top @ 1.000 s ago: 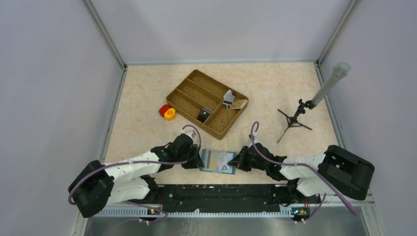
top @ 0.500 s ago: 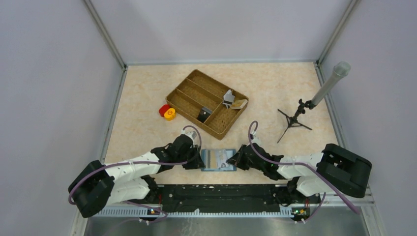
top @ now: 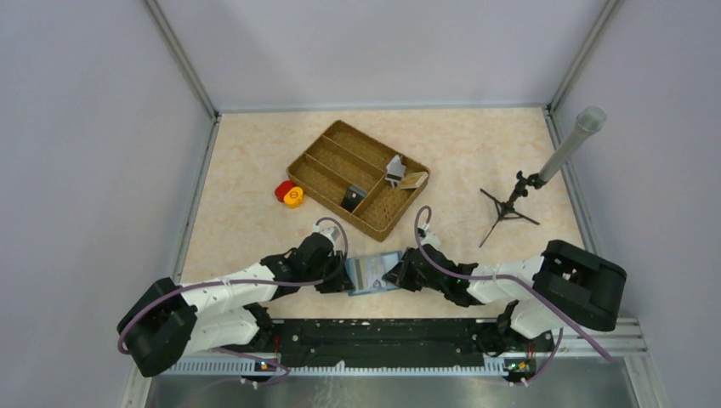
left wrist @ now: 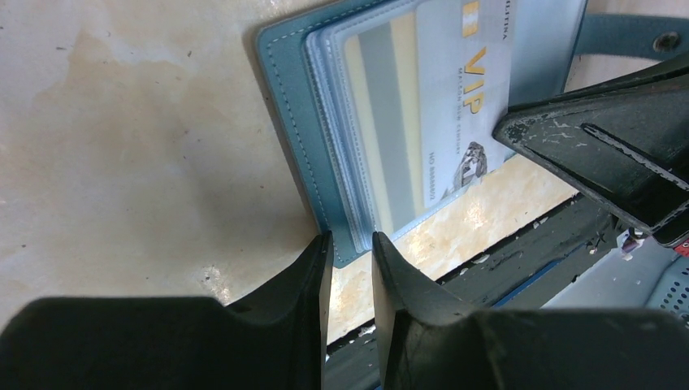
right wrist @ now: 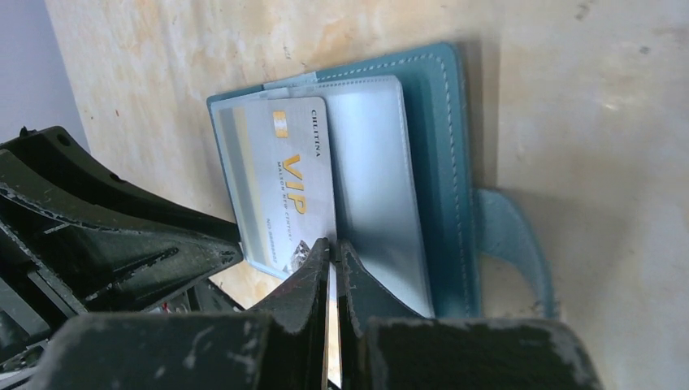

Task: Put the credit cards into the card holder
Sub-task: Insert the credit card into the card holder, then pick up the credit card from the storage box.

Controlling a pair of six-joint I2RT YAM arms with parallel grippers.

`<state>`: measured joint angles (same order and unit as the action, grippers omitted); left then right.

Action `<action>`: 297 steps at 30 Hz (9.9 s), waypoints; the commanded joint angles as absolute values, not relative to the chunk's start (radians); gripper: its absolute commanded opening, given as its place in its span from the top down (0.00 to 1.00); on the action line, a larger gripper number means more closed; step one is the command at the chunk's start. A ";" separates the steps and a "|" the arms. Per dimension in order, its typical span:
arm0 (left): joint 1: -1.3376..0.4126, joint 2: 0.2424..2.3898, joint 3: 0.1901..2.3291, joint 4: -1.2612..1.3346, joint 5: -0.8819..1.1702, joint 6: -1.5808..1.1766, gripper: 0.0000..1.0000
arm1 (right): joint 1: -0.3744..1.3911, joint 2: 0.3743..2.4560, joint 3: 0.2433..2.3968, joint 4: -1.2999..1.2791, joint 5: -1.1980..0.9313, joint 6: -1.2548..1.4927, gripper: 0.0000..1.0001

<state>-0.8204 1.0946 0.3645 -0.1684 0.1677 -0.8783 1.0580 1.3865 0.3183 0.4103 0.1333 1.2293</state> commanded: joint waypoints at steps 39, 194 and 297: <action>-0.780 1.104 0.326 -0.009 0.108 -0.998 0.51 | 0.951 1.507 0.627 0.160 -0.060 0.811 0.62; -0.366 1.066 0.908 -0.643 0.084 -0.268 0.01 | 0.550 2.024 1.631 -0.339 0.305 0.671 0.38; -0.365 1.086 0.907 -0.640 0.133 -0.261 0.01 | 0.529 2.004 1.692 -0.323 0.245 0.700 0.66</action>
